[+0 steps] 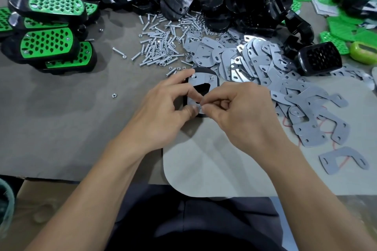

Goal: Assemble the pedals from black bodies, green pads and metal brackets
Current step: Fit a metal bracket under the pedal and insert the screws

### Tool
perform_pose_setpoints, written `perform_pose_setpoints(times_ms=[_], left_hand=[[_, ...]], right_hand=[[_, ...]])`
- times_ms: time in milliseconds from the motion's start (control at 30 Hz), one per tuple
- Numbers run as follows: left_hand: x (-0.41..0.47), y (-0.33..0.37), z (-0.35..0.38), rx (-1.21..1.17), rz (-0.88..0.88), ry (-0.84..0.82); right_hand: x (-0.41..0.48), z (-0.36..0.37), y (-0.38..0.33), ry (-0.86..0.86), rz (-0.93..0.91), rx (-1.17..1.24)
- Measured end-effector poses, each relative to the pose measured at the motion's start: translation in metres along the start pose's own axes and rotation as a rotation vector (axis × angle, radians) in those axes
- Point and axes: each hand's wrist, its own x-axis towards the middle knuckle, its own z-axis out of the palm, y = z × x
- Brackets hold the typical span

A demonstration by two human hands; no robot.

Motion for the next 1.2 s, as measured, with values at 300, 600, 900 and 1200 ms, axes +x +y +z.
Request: perform_pose_setpoints(times_ms=[300, 600, 900, 1200], left_hand=[[0.002, 0.003, 0.005, 0.015, -0.051, 0.026], [0.002, -0.005, 0.006, 0.019, -0.019, 0.021], [0.001, -0.002, 0.005, 0.021, -0.022, 0.019], [0.001, -0.005, 0.005, -0.006, -0.022, 0.011]], right_hand=[[0.012, -0.011, -0.022, -0.228, -0.199, -0.409], [0.010, -0.010, -0.019, -0.233, -0.263, -0.383], [-0.002, -0.008, -0.007, -0.121, -0.114, -0.253], [-0.021, -0.006, -0.001, 0.076, -0.056, -0.092]])
